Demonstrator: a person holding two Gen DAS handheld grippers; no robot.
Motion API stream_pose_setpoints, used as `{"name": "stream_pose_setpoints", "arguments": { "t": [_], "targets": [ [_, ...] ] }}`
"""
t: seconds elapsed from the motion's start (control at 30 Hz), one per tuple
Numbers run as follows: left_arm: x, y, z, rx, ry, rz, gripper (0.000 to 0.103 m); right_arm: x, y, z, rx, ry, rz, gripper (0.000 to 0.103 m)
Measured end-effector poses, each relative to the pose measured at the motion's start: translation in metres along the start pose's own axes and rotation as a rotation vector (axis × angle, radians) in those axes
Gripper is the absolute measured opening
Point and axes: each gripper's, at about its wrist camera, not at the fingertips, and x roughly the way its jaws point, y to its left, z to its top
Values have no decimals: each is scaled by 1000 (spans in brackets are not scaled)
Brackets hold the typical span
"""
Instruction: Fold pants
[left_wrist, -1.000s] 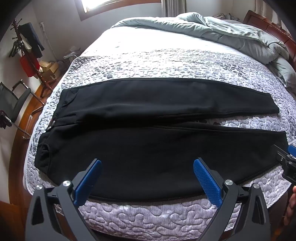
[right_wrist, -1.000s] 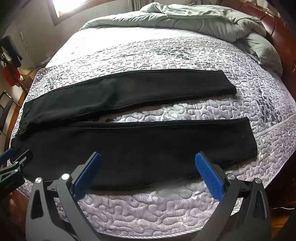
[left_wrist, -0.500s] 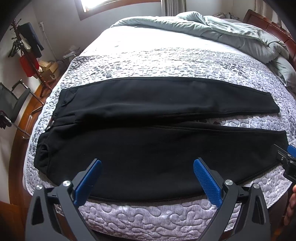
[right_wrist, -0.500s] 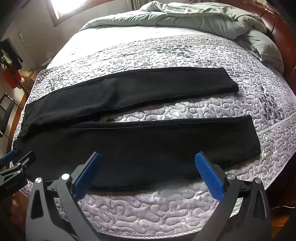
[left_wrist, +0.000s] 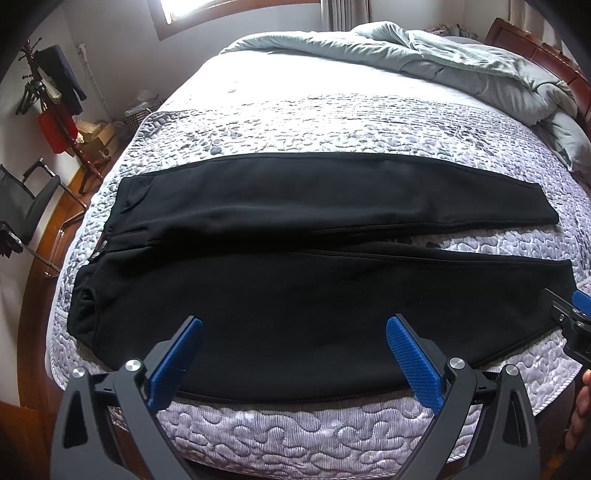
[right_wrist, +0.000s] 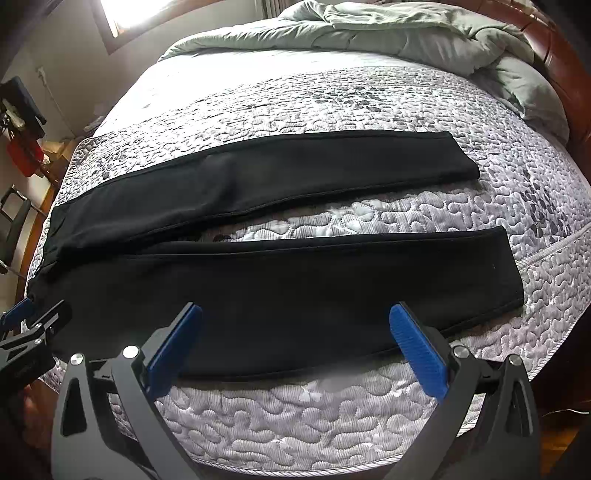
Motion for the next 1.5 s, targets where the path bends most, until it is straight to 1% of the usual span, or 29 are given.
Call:
{"name": "stream_pose_setpoints", "arguments": {
  "t": [0.2,0.3,0.33,0.4,0.43,0.47,0.5,0.53,0.57,0.63,0.67,0.73,0.77,0.87,0.93,1.0,1.03,1.07,1.1,1.13,1.17,1.2,1.23,1.3,1.4,1.5],
  "targets": [
    [5,-2,2,-1,10,-8,99,5,-1,1,-12,6,20,100],
    [25,-8,10,18,44,-50,99,13,-17,14,-25,19,61,100],
    [34,-12,15,36,61,-77,99,19,-31,24,-19,27,63,100],
    [47,-19,25,55,80,-145,99,29,-55,41,-3,33,30,100],
    [55,-24,34,50,81,-212,99,36,-77,57,15,33,-7,100],
    [62,-28,44,29,77,-283,99,42,-94,68,26,34,-27,100],
    [68,-33,54,9,70,-310,99,51,-116,84,46,36,-45,100],
    [73,-40,63,12,65,-300,99,56,-128,92,58,38,-55,100],
    [80,-52,76,51,61,-270,99,69,-155,113,82,55,-72,100],
    [90,-75,97,146,47,-245,99,93,-192,141,105,81,-98,100],
    [95,-85,107,185,49,-250,99,105,-206,152,109,102,-97,100],
    [104,-101,125,228,68,-268,99,130,-231,171,120,147,-90,100],
    [109,-108,133,245,77,-279,99,147,-243,180,124,183,-66,100],
    [121,-126,154,286,77,-309,99,180,-257,196,107,235,-26,100],
    [129,-138,165,316,83,-323,99,193,-257,203,72,228,-35,101],
    [135,-146,172,342,92,-350,99,196,-254,206,56,208,-1,101],
    [138,-149,176,352,96,-357,99,195,-250,206,38,195,23,92],
    [143,-153,180,364,102,-365,99,194,-248,207,20,188,38,63],
    [148,-156,185,371,108,-372,99,192,-245,206,0,184,57,53],
    [152,-160,189,379,115,-383,99,190,-243,206,-14,187,64,41],
    [157,-165,193,388,125,-393,99,185,-238,203,-39,178,47,18],
    [161,-169,196,394,130,-401,99,180,-236,201,-82,170,31,6],
    [166,-173,200,402,135,-408,99,178,-236,203,-94,168,30,5],
    [175,-182,208,430,141,-423,99,165,-243,203,-90,143,87,5],
    [187,-189,217,465,142,-457,99,132,-251,199,-87,55,183,5],
    [197,-200,223,534,159,-513,99,105,-257,197,-88,-12,257,5]
  ]
}}
